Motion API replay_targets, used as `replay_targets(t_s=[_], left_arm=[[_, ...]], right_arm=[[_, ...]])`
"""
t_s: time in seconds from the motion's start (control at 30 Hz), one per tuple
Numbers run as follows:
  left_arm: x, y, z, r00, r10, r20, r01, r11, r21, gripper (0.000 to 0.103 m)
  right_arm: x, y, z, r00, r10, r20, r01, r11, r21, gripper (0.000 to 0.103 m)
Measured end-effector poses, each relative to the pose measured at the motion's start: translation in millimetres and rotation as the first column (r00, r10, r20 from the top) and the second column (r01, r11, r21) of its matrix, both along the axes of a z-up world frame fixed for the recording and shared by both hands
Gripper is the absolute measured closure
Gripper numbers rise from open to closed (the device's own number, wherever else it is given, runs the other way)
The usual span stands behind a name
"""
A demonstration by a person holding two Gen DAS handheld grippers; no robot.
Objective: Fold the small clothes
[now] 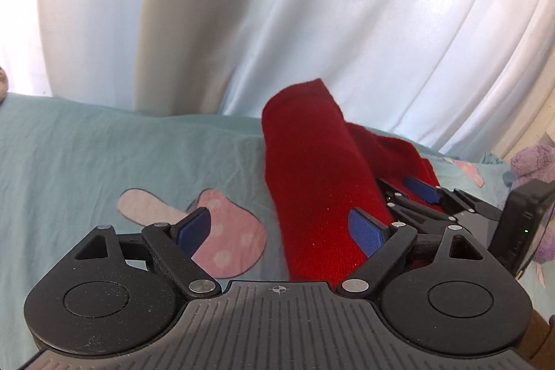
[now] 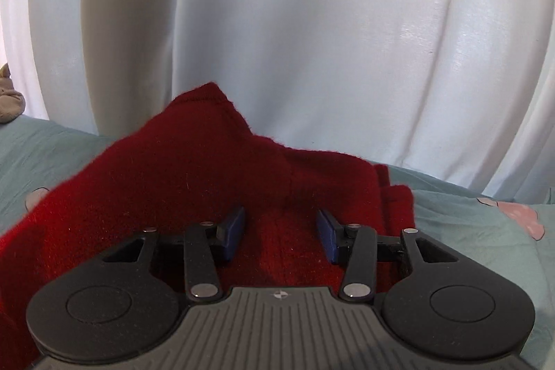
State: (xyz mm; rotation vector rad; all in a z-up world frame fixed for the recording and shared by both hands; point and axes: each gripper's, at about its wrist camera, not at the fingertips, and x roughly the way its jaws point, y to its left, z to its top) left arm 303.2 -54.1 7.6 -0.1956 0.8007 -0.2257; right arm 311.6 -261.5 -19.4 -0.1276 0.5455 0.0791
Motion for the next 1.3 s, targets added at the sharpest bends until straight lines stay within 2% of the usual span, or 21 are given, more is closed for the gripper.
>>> replay_targets(t_s=[0.1, 0.17, 0.23, 0.33, 0.37, 0.4, 0.43, 0.5, 0.57, 0.63, 0.77, 0.8, 0.83, 0.87, 0.9, 1.0, 1.1, 1.13, 1.2, 1.27, 1.3], left_arm=[[11.8, -5.0, -17.9, 1.0, 0.003, -0.023, -0.004, 0.999, -0.047, 0.008], [18.1, 3.1, -24.0, 0.999, 0.014, -0.048, -0.02, 0.992, -0.121, 0.006], [19.3, 13.6, -26.2, 0.996, 0.015, -0.085, -0.03, 0.983, -0.181, 0.007], [18.0, 23.2, -25.3, 0.997, 0.004, -0.083, -0.019, 0.982, -0.188, 0.009], [17.1, 25.7, -24.1, 0.997, 0.0, -0.083, -0.016, 0.98, -0.198, 0.01], [15.7, 27.8, -22.9, 0.997, -0.008, -0.077, -0.009, 0.976, -0.215, 0.01], [15.4, 28.8, -22.7, 0.997, -0.017, -0.073, -0.001, 0.973, -0.232, 0.01], [19.4, 26.1, -25.7, 0.996, -0.04, -0.085, 0.016, 0.965, -0.262, 0.012], [22.2, 20.9, -30.0, 0.991, -0.065, -0.114, 0.029, 0.956, -0.291, 0.02], [22.7, 19.3, -31.3, 0.99, -0.087, -0.11, 0.045, 0.94, -0.339, 0.025], [35.3, 14.8, -39.9, 0.98, -0.131, -0.147, 0.069, 0.927, -0.367, 0.022], [38.6, 16.5, -43.5, 0.978, -0.129, -0.164, 0.056, 0.918, -0.392, 0.022], [42.0, 18.0, -47.3, 0.975, -0.134, -0.177, 0.048, 0.905, -0.422, 0.023], [44.2, 18.8, -49.6, 0.974, -0.135, -0.183, 0.042, 0.898, -0.438, 0.026], [45.5, 18.9, -51.2, 0.974, -0.133, -0.183, 0.038, 0.894, -0.446, 0.026], [51.1, 19.0, -57.1, 0.972, -0.147, -0.181, 0.049, 0.888, -0.457, 0.027], [59.4, 21.9, -67.1, 0.966, -0.132, -0.223, 0.01, 0.879, -0.477, 0.015], [61.9, 20.0, -72.5, 0.961, -0.124, -0.248, -0.015, 0.871, -0.492, 0.013], [61.7, 14.9, -78.3, 0.958, -0.103, -0.269, -0.055, 0.853, -0.519, 0.017], [56.1, 8.8, -73.1, 0.967, -0.083, -0.24, -0.048, 0.869, -0.493, 0.027], [53.2, 7.1, -68.9, 0.972, -0.083, -0.222, -0.034, 0.878, -0.477, 0.03]], right_arm=[[-0.6, -10.8, -4.4, 1.0, 0.001, 0.023, -0.002, 0.999, 0.045, 0.059], [1.3, -7.5, -3.2, 1.0, 0.004, 0.015, -0.004, 1.0, 0.029, 0.059], [-3.0, -10.9, 2.6, 1.0, 0.012, 0.003, -0.013, 0.999, 0.052, 0.056], [-21.3, -25.0, 16.9, 1.0, 0.013, -0.014, -0.012, 0.995, 0.098, 0.044], [-26.9, -31.7, 20.6, 1.0, 0.01, -0.025, -0.007, 0.993, 0.117, 0.036], [-31.3, -39.1, 23.4, 0.999, -0.005, -0.047, 0.011, 0.992, 0.129, 0.02], [-34.2, -47.2, 25.1, 0.997, -0.026, -0.075, 0.036, 0.989, 0.145, 0.016], [-33.3, -66.9, 23.5, 0.991, -0.018, -0.131, 0.048, 0.973, 0.225, 0.016], [-23.6, -86.5, 15.5, 0.975, 0.017, -0.22, 0.06, 0.939, 0.338, 0.015], [-12.8, -103.8, 7.7, 0.959, 0.052, -0.277, 0.078, 0.895, 0.439, 0.014], [7.1, -136.1, -17.3, 0.913, 0.136, -0.385, 0.152, 0.762, 0.629, 0.008], [8.3, -141.5, -20.7, 0.916, 0.155, -0.371, 0.146, 0.731, 0.667, 0.009], [9.8, -144.7, -21.8, 0.915, 0.163, -0.369, 0.146, 0.718, 0.68, 0.01], [10.6, -145.7, -21.3, 0.914, 0.165, -0.372, 0.152, 0.711, 0.686, 0.014], [11.4, -145.8, -22.2, 0.911, 0.175, -0.374, 0.152, 0.699, 0.699, 0.024], [15.1, -147.7, -31.4, 0.898, 0.22, -0.381, 0.174, 0.618, 0.767, 0.031], [20.0, -149.3, -35.7, 0.898, 0.224, -0.379, 0.189, 0.581, 0.792, 0.03], [22.1, -147.7, -35.5, 0.897, 0.225, -0.38, 0.19, 0.581, 0.792, 0.029], [19.2, -141.1, -31.6, 0.898, 0.235, -0.373, 0.174, 0.588, 0.79, 0.024], [19.7, -134.0, -28.3, 0.901, 0.22, -0.373, 0.173, 0.606, 0.777, 0.025], [18.4, -129.4, -25.9, 0.902, 0.221, -0.371, 0.164, 0.619, 0.768, 0.03]])
